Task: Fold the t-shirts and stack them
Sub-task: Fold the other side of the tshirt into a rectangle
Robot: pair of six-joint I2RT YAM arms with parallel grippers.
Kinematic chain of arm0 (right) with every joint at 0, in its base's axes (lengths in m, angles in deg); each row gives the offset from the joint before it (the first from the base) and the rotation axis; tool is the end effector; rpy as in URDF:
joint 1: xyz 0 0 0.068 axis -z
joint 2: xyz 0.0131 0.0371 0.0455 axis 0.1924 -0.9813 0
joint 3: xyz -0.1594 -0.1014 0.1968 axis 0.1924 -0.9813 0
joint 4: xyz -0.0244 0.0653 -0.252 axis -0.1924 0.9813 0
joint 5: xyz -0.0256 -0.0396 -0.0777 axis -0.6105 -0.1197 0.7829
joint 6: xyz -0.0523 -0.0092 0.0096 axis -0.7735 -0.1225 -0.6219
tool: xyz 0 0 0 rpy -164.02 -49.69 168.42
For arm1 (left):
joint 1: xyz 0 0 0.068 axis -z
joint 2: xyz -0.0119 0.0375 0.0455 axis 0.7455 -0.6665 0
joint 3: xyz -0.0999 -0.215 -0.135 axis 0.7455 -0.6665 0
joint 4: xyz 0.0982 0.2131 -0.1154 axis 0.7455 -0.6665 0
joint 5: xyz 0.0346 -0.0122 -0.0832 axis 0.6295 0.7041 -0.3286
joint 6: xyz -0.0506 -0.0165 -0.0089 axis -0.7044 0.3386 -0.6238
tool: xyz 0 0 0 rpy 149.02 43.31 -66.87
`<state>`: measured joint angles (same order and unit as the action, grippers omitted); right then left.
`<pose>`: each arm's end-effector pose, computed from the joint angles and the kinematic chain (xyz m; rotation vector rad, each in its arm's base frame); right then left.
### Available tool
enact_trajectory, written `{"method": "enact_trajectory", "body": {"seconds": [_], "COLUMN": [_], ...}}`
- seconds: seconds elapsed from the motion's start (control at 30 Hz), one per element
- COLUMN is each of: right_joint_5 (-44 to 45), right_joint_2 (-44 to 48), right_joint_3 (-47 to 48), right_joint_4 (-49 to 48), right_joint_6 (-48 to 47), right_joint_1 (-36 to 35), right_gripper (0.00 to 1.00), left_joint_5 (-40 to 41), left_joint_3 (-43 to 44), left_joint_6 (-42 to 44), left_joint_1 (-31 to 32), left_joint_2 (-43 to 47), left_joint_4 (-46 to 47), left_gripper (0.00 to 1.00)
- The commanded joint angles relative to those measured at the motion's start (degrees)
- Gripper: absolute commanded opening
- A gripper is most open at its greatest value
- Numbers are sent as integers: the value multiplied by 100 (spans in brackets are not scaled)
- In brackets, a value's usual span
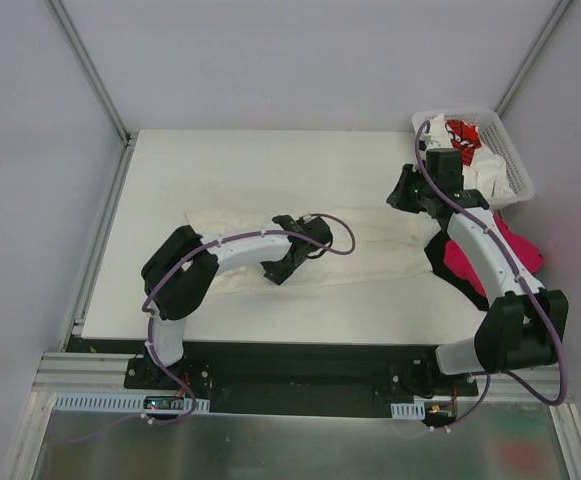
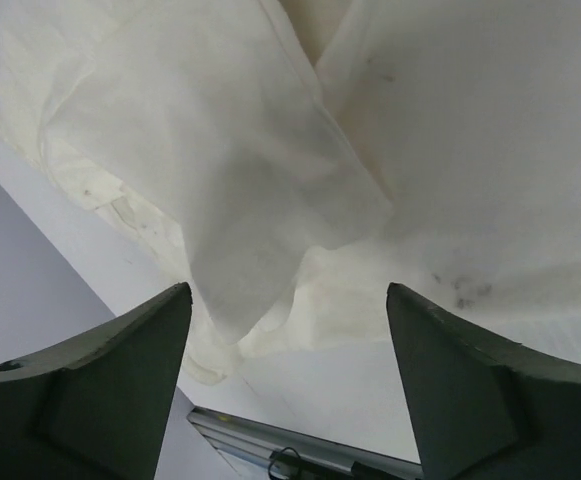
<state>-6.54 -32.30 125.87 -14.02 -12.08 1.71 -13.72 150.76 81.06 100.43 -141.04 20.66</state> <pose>0.3141 0.0570 0.3171 -0.2150 2.1582 0.2722 0.2440 -0.2817 0.1840 0.9714 2.4331 0.5997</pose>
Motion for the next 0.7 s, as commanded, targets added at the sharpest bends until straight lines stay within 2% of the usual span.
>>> {"method": "enact_trajectory", "body": {"seconds": [0.0,0.13,0.33,0.47,0.53,0.67], "right_joint_5": [10,-25,-78,-131,-113,-113], "right_joint_2": [299,299,264,229,246,264], "right_joint_3": [125,107,107,107,81,11], "right_joint_4": [-227,-227,-236,-271,-271,-289], "right_joint_6": [35,44,88,106,97,79], "right_joint_1": [42,33,33,42,34,33], "right_gripper": [16,16,16,16,16,16], "left_joint_5": [-207,-102,715,900,1260,1604], "left_joint_3": [-133,-45,323,850,1026,1544], "left_joint_6": [-265,-283,-371,-870,-1160,-2240], "left_joint_1": [77,156,113,-186,-432,-924], "left_joint_2": [95,121,305,349,332,279], "left_joint_4": [-228,-228,-518,-694,-834,-1037], "left_gripper": [85,87,91,90,90,89]}}
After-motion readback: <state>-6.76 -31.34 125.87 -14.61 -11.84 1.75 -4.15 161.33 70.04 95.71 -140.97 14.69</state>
